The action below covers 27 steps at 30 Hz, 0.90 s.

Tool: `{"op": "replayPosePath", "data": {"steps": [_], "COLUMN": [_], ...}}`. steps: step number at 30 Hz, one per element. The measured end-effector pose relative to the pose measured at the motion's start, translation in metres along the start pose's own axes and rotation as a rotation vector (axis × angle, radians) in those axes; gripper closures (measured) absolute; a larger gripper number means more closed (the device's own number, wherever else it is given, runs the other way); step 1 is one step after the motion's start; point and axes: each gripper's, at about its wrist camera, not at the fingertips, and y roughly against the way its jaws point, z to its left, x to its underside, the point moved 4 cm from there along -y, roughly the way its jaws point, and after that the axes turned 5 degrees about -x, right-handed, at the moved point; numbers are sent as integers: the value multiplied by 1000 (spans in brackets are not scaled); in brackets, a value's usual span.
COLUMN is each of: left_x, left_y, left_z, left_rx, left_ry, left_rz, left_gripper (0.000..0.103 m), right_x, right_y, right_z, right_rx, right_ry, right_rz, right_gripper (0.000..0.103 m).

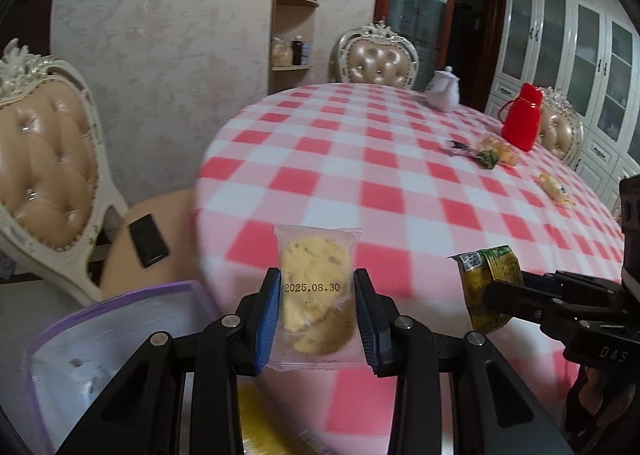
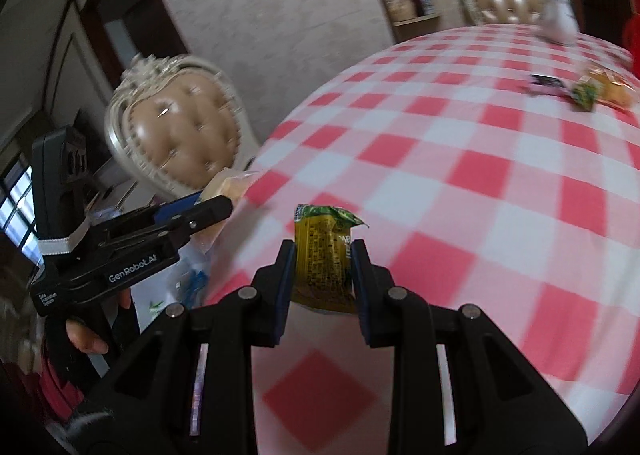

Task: Organize snacks
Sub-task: 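Carry the cookie pack and green-yellow bag over the white box, then open both tools to release the cookie pack and bag into the box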

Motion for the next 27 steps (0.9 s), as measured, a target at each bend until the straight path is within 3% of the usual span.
{"op": "replayPosePath", "data": {"steps": [11,27], "left_x": [26,54], "left_y": [20,20], "left_z": [61,115], "left_rx": [-140,-300], "left_ry": [-3,-7], "left_rz": [24,117], "left_gripper": [66,65], "right_x": [20,68], "right_y": [-39,-57], "right_z": [85,157], "right_rx": [-194,-345], "right_ry": [210,474], "right_rz": [111,258], "right_gripper": [71,70]}}
